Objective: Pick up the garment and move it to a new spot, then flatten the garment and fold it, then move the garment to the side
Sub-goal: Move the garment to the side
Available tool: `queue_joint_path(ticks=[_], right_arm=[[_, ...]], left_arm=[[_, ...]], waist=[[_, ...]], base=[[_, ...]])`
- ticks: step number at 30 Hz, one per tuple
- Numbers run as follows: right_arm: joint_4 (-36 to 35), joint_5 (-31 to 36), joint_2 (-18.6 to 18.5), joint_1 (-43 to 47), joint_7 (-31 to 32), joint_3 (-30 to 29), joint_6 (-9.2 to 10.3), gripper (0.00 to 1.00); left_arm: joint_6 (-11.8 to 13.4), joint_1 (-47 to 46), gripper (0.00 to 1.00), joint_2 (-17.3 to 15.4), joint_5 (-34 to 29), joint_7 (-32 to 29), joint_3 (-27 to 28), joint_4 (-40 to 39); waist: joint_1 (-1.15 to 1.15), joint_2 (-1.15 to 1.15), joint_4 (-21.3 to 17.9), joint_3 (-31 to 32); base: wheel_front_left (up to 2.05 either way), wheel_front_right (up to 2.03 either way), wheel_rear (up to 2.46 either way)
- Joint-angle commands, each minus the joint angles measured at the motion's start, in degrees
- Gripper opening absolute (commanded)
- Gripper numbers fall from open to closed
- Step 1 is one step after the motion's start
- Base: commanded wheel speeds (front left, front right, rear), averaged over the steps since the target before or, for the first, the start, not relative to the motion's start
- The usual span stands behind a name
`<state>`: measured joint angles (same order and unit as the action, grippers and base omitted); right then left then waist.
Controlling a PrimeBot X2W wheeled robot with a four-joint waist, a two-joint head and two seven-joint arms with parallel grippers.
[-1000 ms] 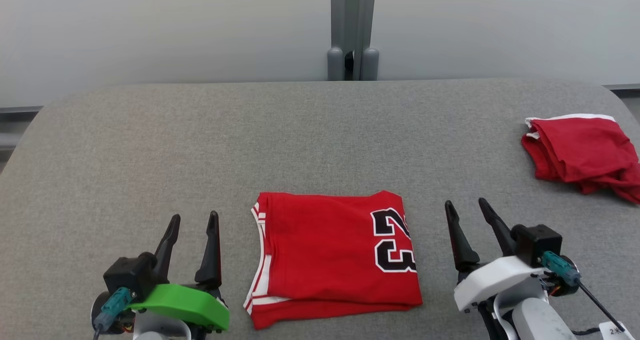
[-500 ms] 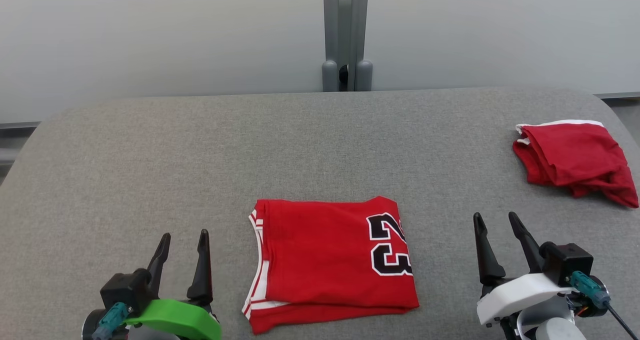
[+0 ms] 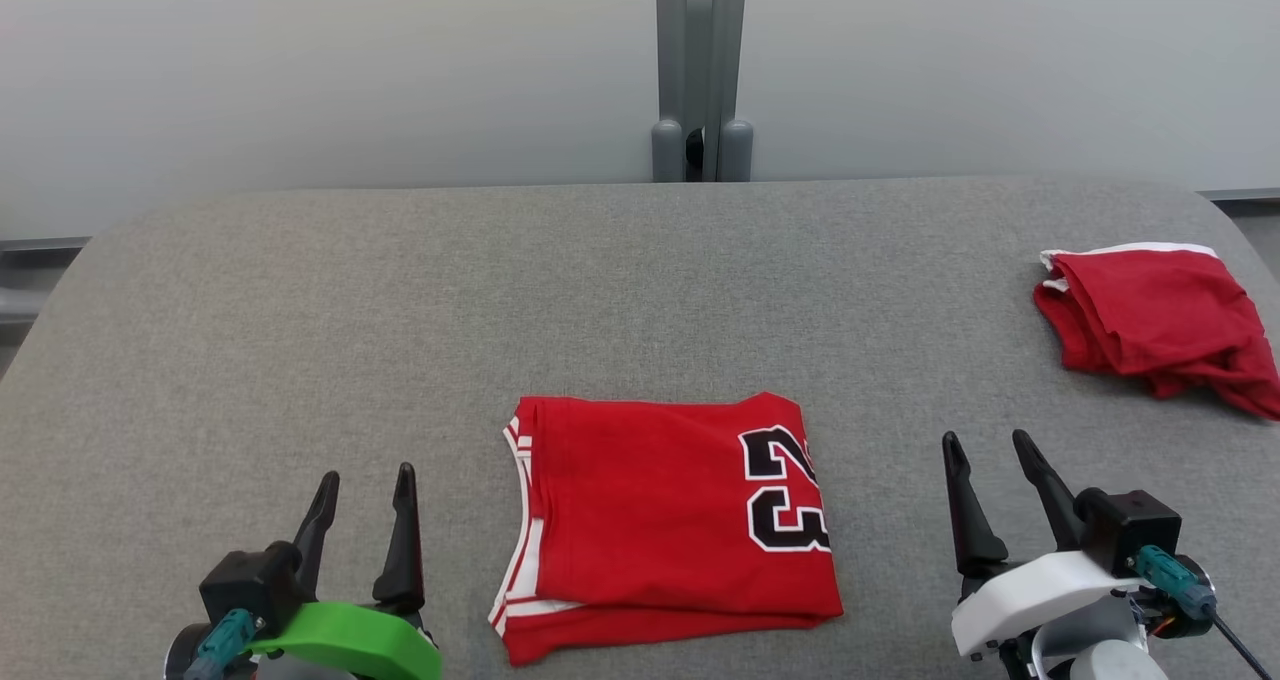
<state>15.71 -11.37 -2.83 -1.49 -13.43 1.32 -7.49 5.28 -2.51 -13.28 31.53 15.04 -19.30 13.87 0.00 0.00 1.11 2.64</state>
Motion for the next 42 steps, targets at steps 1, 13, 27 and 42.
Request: queue_joint_path(ticks=[1, 13, 27, 42], right_arm=[[-0.11, 0.63, -0.14, 0.35, 0.35, -0.08, 0.01, 1.0], [2.73, -2.82, -0.12, -3.36, 6.65, 2.12, 0.01, 1.0], [13.91, -2.64, -0.17, -11.48, 21.65, 0.6, 0.01, 1.0], [19.08, -4.02, -0.03, -12.9, 25.83, 2.34, 0.01, 0.0]], left_arm=[[-0.32, 0.57, 1.0, 0.18, -0.61, 0.16, 0.28, 0.12], [-0.87, -0.81, 1.0, -0.01, -1.68, 0.16, 1.19, 0.7], [-0.82, -1.5, 1.0, -0.54, -1.85, 0.1, 2.39, -1.33], [-1.13, -1.74, 1.0, 0.19, -2.43, 0.1, 3.78, -2.08]], waist=[[0.0, 0.0, 0.16, -0.06], [0.0, 0.0, 3.66, -1.42], [0.0, 0.0, 11.64, -5.21], [0.0, 0.0, 12.52, -6.93]], base=[[0.0, 0.0, 0.0], [0.0, 0.0, 0.0], [0.0, 0.0, 0.0], [0.0, 0.0, 0.0]])
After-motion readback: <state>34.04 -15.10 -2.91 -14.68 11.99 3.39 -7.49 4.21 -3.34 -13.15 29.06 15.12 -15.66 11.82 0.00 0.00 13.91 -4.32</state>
